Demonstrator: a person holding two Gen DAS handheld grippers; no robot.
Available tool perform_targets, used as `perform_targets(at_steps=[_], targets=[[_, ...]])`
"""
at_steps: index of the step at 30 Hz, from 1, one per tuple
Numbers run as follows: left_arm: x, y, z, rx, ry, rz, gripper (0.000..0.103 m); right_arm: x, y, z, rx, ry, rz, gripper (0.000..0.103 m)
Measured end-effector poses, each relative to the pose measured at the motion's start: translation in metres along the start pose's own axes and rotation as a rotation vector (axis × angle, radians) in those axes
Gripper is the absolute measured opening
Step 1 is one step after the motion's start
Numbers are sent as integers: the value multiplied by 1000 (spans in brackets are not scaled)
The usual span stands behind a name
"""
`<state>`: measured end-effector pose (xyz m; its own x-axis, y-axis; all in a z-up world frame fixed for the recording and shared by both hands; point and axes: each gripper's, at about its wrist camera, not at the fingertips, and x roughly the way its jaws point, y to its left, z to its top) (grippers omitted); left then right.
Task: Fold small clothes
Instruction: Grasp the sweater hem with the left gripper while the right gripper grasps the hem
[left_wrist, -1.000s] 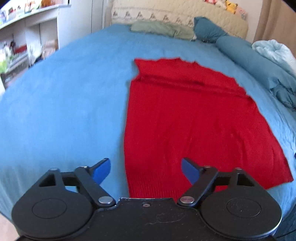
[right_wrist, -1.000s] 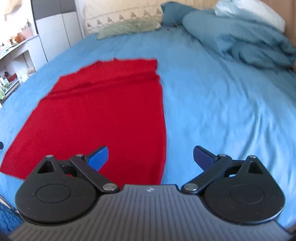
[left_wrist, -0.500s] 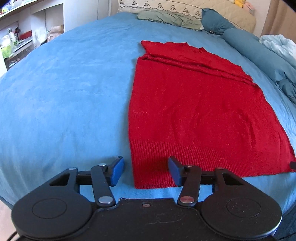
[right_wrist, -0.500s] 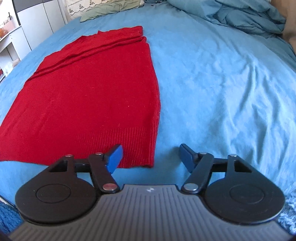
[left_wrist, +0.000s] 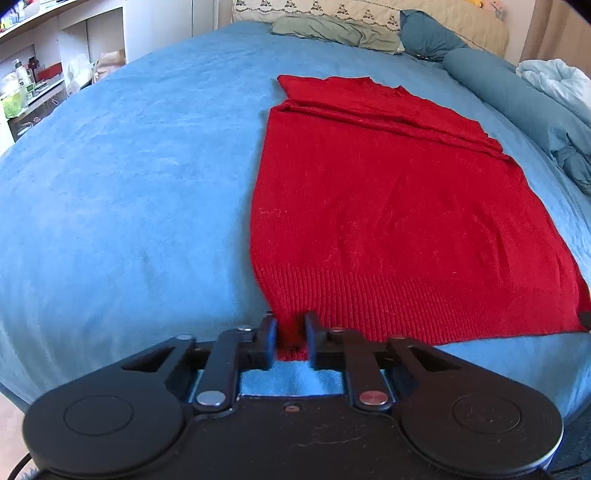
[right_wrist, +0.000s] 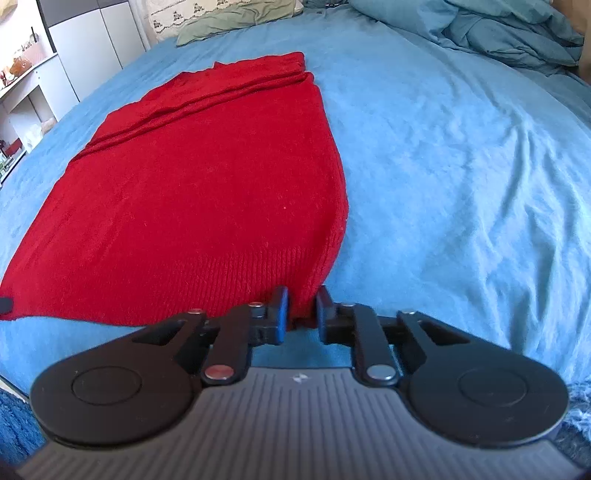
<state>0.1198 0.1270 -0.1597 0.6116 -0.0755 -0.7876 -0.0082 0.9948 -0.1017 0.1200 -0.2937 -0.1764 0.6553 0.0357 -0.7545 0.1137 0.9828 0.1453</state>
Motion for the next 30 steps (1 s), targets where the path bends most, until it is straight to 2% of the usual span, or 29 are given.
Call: perform_targets(at_steps=[2,5,7,9,13,17,21,25,27,30], targets=[[-2,0,0,-3,-5,-1,6,-1,-1,1,9,-7,2,23],[-11,-1,5,-17,-20,0,5,-9,-1,5,30,-36,10,22],[-23,0,15,-30,-62,-5,5,-21,-2,15,42,-73,31,22],[-35,1,33,-56,-135,-7,5,-34,-2,35,46,-124,67,22],[-48,-5,101,-75,-290,-31,5,-45,6,97,23,-222,131,22],[-33,-16,194,-90,-389,-49,5,-33,10,189,65,-303,188,21],[13,-27,288,-135,-420,-42,5,11,22,285,51,-365,173,21],[93,-35,363,-165,-408,2,5,95,34,364,50,-355,116,21],[138,-40,385,-176,-379,31,5,149,35,389,70,-338,114,21],[200,-44,395,-194,-314,68,5,219,39,402,80,-289,82,21]])
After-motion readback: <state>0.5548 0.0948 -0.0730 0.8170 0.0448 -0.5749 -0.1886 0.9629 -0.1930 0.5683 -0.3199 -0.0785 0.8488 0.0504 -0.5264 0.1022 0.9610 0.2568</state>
